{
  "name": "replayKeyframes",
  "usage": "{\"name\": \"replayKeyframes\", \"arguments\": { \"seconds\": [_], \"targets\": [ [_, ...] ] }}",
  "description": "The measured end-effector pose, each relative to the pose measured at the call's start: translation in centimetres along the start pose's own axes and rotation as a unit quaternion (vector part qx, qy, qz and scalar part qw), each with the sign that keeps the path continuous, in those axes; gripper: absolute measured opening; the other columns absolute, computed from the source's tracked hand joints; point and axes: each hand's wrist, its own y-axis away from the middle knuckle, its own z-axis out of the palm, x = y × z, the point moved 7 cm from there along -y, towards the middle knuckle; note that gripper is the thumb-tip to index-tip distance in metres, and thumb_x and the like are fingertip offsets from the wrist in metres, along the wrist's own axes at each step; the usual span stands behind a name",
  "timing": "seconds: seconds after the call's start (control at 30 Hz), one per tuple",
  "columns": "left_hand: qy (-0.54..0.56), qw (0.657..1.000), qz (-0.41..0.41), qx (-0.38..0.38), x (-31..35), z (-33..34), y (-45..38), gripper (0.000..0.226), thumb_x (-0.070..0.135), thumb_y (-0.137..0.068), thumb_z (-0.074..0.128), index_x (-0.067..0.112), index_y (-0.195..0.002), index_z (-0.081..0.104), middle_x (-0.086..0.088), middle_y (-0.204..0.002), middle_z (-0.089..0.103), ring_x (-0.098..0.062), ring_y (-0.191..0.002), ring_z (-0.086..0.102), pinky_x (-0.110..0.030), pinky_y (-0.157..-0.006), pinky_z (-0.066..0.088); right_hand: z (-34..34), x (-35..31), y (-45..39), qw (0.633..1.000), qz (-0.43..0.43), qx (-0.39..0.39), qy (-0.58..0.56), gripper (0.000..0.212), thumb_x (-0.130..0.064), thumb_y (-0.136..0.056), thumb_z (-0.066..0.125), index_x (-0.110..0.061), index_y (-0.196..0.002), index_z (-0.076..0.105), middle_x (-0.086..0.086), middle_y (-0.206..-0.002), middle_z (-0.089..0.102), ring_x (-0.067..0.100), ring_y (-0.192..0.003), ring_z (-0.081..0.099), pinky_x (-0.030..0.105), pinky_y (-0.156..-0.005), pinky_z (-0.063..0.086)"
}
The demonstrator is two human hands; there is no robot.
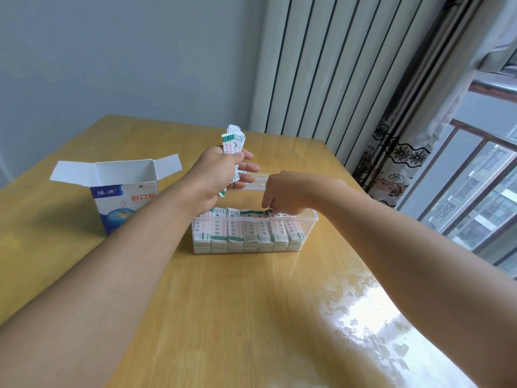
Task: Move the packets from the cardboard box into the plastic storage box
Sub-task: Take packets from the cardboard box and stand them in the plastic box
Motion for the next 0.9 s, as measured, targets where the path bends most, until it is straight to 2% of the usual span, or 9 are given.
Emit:
{"name": "replayKeyframes", "arguments": {
  "seconds": [0.07, 0.2, 0.3, 0.43, 0.5, 0.73, 0.8, 0.83, 0.9],
  "targets": [
    [-0.001, 1.000, -0.001, 0.001, 0.00, -0.04, 0.01, 0.022, 0.017, -0.108, 0.043, 0.011, -0.107, 0.065, -0.007, -0.100, 0.077, -0.018, -0.080, 0.072, -0.028, -0.070, 0.056, 0.18, 0.42, -0.49, 0.999, 0.025, 0.011, -0.039, 0.024, -0.028, -0.097, 0.063, -0.021, -0.117, 0.073, -0.002, -0.109, 0.074, 0.025, -0.099, 0.068, 0.043, -0.090, 0.058],
    [-0.002, 1.000, 0.000, 0.001, 0.02, -0.02, 0.01, 0.022, 0.017, -0.108, 0.044, 0.012, -0.105, 0.065, -0.006, -0.099, 0.077, -0.017, -0.079, 0.072, -0.027, -0.069, 0.056, 0.25, 0.33, -0.71, 0.997, 0.042, 0.037, -0.056, 0.028, -0.039, -0.092, 0.072, -0.015, -0.108, 0.072, 0.000, -0.096, 0.072, 0.022, -0.085, 0.066, 0.037, -0.078, 0.058],
    [-0.004, 1.000, -0.001, 0.000, 0.02, 0.01, 0.02, 0.022, 0.018, -0.108, 0.044, 0.013, -0.105, 0.065, -0.006, -0.099, 0.077, -0.017, -0.079, 0.072, -0.027, -0.068, 0.056, 0.53, 0.12, -0.67, 0.996, 0.056, 0.052, -0.049, 0.022, -0.034, -0.093, 0.069, -0.013, -0.094, 0.066, 0.000, -0.079, 0.062, 0.018, -0.065, 0.056, 0.030, -0.057, 0.047],
    [0.000, 1.000, -0.002, -0.002, -0.09, 0.11, -0.01, 0.022, 0.018, -0.108, 0.044, 0.013, -0.103, 0.065, -0.007, -0.100, 0.077, -0.017, -0.078, 0.071, -0.026, -0.067, 0.055, 0.47, 0.21, -0.72, 0.995, 0.063, 0.066, -0.050, 0.026, -0.027, -0.093, 0.066, -0.016, -0.072, 0.055, 0.000, -0.072, 0.056, 0.017, -0.059, 0.049, 0.029, -0.051, 0.039],
    [0.001, 1.000, -0.003, -0.003, -0.13, 0.15, -0.05, 0.022, 0.018, -0.108, 0.044, 0.013, -0.103, 0.065, -0.007, -0.100, 0.077, -0.017, -0.078, 0.071, -0.026, -0.066, 0.055, 0.38, 0.22, -0.89, 0.995, 0.060, 0.071, -0.046, 0.029, -0.027, -0.093, 0.065, -0.018, -0.069, 0.052, 0.000, -0.072, 0.057, 0.017, -0.060, 0.051, 0.029, -0.051, 0.039],
    [-0.002, 1.000, -0.002, -0.006, -0.13, 0.17, -0.03, 0.022, 0.018, -0.108, 0.045, 0.013, -0.104, 0.065, -0.008, -0.100, 0.077, -0.018, -0.079, 0.072, -0.026, -0.066, 0.055, 0.08, 0.23, -1.21, 0.995, 0.055, 0.073, -0.047, 0.019, -0.023, -0.094, 0.062, -0.020, -0.076, 0.059, 0.000, -0.078, 0.061, 0.017, -0.065, 0.054, 0.030, -0.051, 0.041],
    [-0.002, 1.000, -0.001, -0.007, -0.12, 0.17, -0.01, 0.022, 0.017, -0.108, 0.045, 0.013, -0.103, 0.065, -0.008, -0.100, 0.077, -0.019, -0.080, 0.072, -0.026, -0.066, 0.055, 0.13, 0.06, -1.14, 0.994, 0.054, 0.069, -0.069, 0.008, -0.025, -0.091, 0.065, -0.021, -0.094, 0.071, -0.002, -0.091, 0.069, 0.018, -0.076, 0.063, 0.032, -0.064, 0.056],
    [-0.002, 1.000, -0.001, -0.007, -0.13, 0.17, 0.00, 0.022, 0.017, -0.108, 0.045, 0.013, -0.103, 0.065, -0.008, -0.100, 0.077, -0.019, -0.080, 0.072, -0.026, -0.066, 0.055, 0.24, -0.06, -1.13, 0.993, 0.054, 0.063, -0.081, 0.017, -0.027, -0.090, 0.066, -0.021, -0.104, 0.073, -0.003, -0.097, 0.072, 0.019, -0.082, 0.066, 0.036, -0.074, 0.060],
    [-0.001, 1.000, -0.002, -0.007, -0.14, 0.18, 0.04, 0.022, 0.017, -0.108, 0.045, 0.012, -0.104, 0.065, -0.008, -0.101, 0.076, -0.019, -0.080, 0.072, -0.026, -0.065, 0.055, 0.28, -0.26, -0.89, 0.993, 0.052, 0.055, -0.092, 0.025, -0.025, -0.089, 0.065, -0.020, -0.113, 0.072, -0.001, -0.103, 0.073, 0.020, -0.086, 0.068, 0.039, -0.083, 0.061]
  ]
}}
